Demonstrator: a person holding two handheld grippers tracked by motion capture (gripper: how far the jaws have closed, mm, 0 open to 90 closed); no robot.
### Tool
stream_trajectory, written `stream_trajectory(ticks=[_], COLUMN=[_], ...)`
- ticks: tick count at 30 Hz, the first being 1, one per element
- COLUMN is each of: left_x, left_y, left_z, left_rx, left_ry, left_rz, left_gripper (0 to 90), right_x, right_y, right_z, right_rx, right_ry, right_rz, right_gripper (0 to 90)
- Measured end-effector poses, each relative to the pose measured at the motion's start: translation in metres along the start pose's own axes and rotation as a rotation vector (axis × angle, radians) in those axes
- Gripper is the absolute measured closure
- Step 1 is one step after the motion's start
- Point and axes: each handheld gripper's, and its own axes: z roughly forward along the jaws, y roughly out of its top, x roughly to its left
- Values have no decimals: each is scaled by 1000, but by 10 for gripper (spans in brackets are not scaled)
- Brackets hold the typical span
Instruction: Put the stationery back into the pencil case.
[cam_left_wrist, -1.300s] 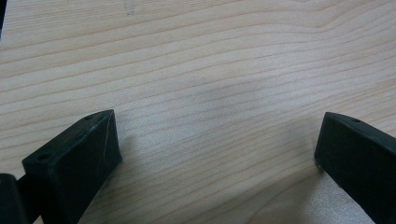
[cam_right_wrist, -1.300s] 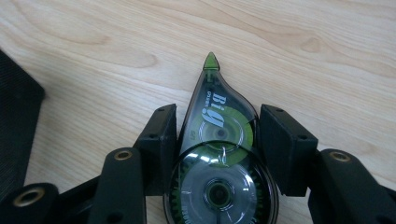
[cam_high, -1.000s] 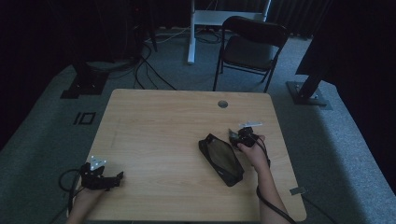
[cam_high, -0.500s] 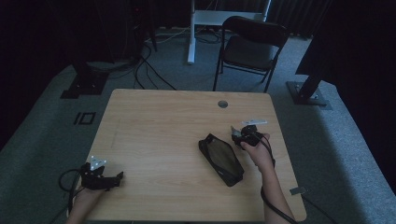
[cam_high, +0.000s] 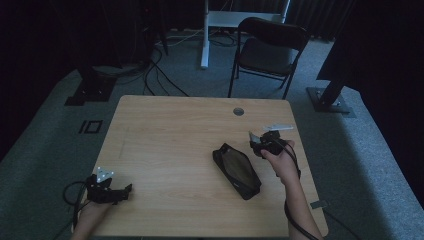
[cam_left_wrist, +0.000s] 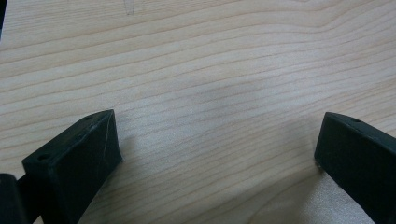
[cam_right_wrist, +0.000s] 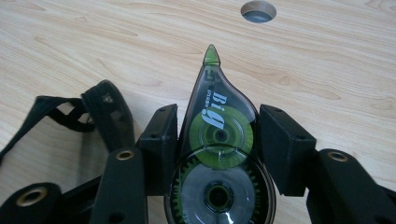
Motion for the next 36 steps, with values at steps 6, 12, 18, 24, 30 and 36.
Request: stream_trajectory(ticks=[6, 12, 18, 24, 30, 36], left_x=[0, 0, 0, 0, 0, 0], left_y=[0, 0, 0, 0, 0, 0], left_z=[0, 0, 0, 0, 0, 0], left_rx=[0, 0, 0, 0, 0, 0], left_ry=[0, 0, 0, 0, 0, 0], left_rz=[0, 0, 0, 0, 0, 0], left_gripper=[1, 1, 1, 1, 1, 2], right_x=[10, 24, 37, 47, 62, 72], right_y=[3, 5, 3, 1, -1, -4], right_z=[-12, -22, -26, -26, -27, -25], right_rx=[-7, -35, -39, -33, -26, 1], right_ry=[26, 48, 67, 88, 116, 118], right_rz=[-5, -4, -25, -12, -21, -50], right_gripper=[486, 486, 487, 486, 487, 486])
